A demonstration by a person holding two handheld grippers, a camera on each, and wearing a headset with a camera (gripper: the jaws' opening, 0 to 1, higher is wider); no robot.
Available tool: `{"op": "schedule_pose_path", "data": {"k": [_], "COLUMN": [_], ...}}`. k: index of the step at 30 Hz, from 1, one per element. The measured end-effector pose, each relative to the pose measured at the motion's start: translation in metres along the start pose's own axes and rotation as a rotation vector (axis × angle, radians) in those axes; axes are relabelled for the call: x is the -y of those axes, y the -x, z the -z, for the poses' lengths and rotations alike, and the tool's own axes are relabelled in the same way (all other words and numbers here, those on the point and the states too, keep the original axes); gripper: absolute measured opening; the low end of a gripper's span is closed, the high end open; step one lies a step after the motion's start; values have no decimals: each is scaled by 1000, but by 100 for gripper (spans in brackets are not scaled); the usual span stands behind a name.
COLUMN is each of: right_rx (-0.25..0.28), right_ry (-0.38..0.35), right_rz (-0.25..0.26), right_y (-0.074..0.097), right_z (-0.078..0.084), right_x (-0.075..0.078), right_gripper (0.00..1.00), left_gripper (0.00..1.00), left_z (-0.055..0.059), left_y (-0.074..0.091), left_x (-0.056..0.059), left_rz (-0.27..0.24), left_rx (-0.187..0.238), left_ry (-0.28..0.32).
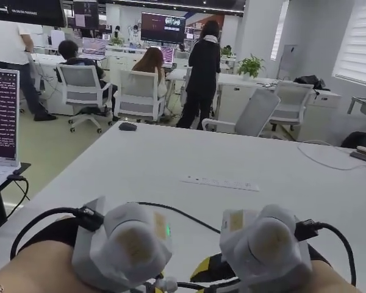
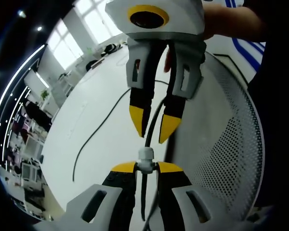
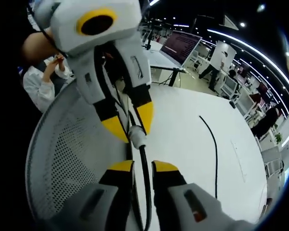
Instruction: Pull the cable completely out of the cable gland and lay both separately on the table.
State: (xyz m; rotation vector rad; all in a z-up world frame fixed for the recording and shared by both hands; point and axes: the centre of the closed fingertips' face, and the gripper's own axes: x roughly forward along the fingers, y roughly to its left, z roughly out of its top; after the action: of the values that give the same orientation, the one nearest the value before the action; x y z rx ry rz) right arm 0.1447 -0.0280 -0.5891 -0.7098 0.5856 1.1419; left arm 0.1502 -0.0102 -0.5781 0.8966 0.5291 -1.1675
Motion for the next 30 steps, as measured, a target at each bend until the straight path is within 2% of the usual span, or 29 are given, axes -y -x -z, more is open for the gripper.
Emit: {"op": "schedule_pose_path", "data": {"k": [2, 7, 8, 10, 14, 17, 30], "right_rx": [-5, 19, 9, -20, -29, -58, -147], "right_ry": [13, -13, -12, -8, -39, -70, -160], "right_rz": [20, 15, 22, 38, 55, 80, 144], "right_y": [1, 5, 5, 7, 12, 18, 35], "right_z": [2, 2, 5, 14, 26, 44, 100], "right_x": [4, 4, 6, 10, 17, 25, 43], "right_gripper": [3, 3, 3, 3, 3, 3, 3], "left_gripper": [16, 16, 16, 16, 16, 16, 16], "left_z": [-1, -6, -3, 5, 10, 19, 30], "left_y": [2, 5, 5, 4, 8, 9, 10], "left_x": [1, 0, -3, -7, -15, -22, -36], "left_rz": [1, -3, -10, -22, -27, -44, -65], "left_rx": [-1, 20, 8, -14, -7, -21, -29], "left_ry": [-3, -2, -5, -11, 15, 25, 62]}}
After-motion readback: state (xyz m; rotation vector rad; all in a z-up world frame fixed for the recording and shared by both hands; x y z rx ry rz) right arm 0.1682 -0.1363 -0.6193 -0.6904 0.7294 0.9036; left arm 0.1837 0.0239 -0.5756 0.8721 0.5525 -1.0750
